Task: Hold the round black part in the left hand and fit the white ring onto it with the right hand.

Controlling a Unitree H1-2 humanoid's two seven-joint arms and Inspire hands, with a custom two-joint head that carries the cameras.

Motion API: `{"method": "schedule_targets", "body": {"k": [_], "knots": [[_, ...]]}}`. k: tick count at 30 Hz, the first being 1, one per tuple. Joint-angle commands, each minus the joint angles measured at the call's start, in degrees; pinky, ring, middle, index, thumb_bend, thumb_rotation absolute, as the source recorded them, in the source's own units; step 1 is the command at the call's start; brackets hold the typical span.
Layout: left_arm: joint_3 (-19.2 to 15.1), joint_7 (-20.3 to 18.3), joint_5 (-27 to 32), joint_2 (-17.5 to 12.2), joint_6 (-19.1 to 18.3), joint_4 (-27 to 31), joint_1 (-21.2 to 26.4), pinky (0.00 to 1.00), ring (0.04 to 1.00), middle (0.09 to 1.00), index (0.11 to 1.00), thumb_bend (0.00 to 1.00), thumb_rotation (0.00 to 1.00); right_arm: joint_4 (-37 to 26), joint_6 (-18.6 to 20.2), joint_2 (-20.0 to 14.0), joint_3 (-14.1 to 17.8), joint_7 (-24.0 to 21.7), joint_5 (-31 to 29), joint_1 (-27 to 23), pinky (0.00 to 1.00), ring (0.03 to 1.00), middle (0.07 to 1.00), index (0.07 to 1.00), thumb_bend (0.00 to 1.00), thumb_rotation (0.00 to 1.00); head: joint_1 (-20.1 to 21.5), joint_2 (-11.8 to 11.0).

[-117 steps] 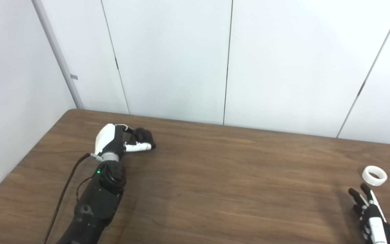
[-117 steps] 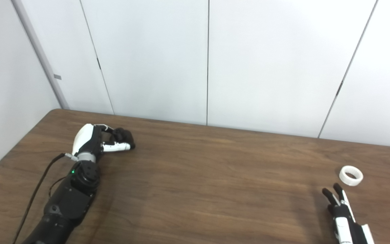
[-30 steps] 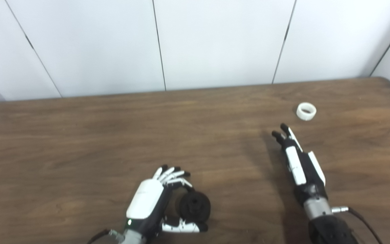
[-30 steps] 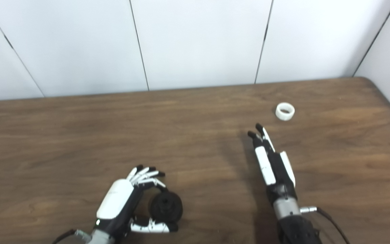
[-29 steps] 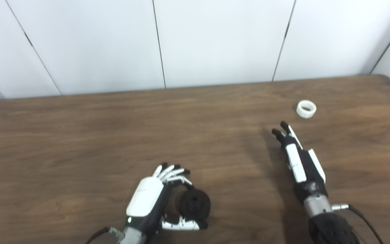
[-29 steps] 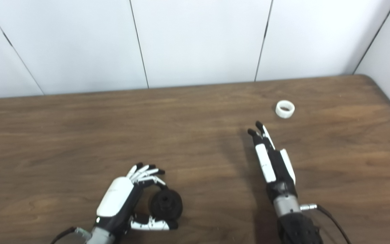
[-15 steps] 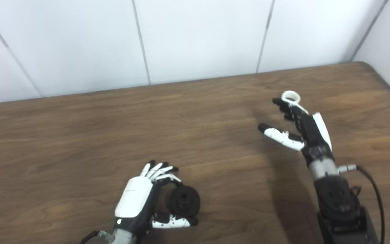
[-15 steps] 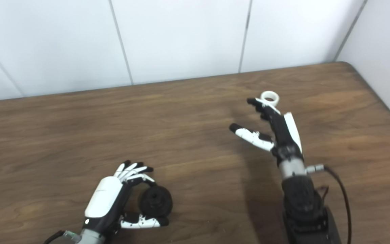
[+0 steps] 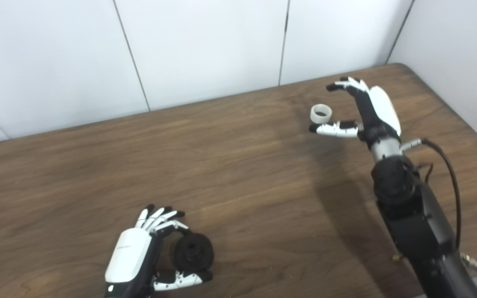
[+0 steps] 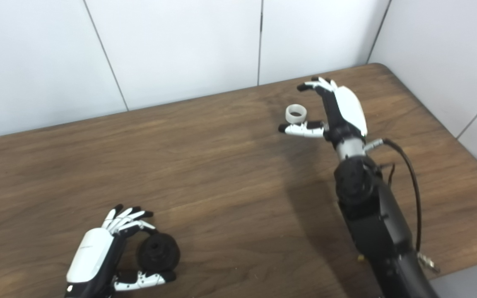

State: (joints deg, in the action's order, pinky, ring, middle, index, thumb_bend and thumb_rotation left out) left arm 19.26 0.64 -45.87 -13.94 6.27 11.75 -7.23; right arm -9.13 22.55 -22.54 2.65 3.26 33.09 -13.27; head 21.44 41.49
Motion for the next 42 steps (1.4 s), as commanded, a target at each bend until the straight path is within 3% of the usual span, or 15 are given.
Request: {"method": "schedule_targets", "body": {"k": [1,18,29,42], "knots": [[-0.53,-0.19,-0.42,-1.63,0.13,-1.32,-1.01,1.00,0.889,0.810,0.484,0.52,0.06,0.81,-1.59,-2.23,-0.04,0.60,1.52,-3.06,0.99,0.997,0.930,0.740,0.75,0.25,0.80,-0.11],[-1.52,0.45,0.36,-2.47,1.80,-2.03,-1.58,1.00,0.882,0.800,0.484,0.53,0.06,16.38,2.99,-6.61,-4.76,-3.65,4.13,-13.53,1.00,1.000,0.971,0.728,0.81,0.23,3.51,-0.84],[-1.60,0.12,0.20,-2.32,1.85,-1.44,-2.02,1.00,0.886,0.803,0.484,0.53,0.06,21.93,4.26,-6.66,-7.62,-5.91,5.70,-16.71,1.00,1.000,0.965,0.715,0.83,0.23,3.88,-1.09],[-1.76,0.04,0.37,-2.09,1.98,-1.23,-2.12,1.00,0.889,0.803,0.484,0.53,0.06,25.64,4.35,-6.50,-7.86,-10.39,9.48,-18.48,1.00,1.000,0.957,0.710,0.84,0.25,3.59,-1.25]]}}
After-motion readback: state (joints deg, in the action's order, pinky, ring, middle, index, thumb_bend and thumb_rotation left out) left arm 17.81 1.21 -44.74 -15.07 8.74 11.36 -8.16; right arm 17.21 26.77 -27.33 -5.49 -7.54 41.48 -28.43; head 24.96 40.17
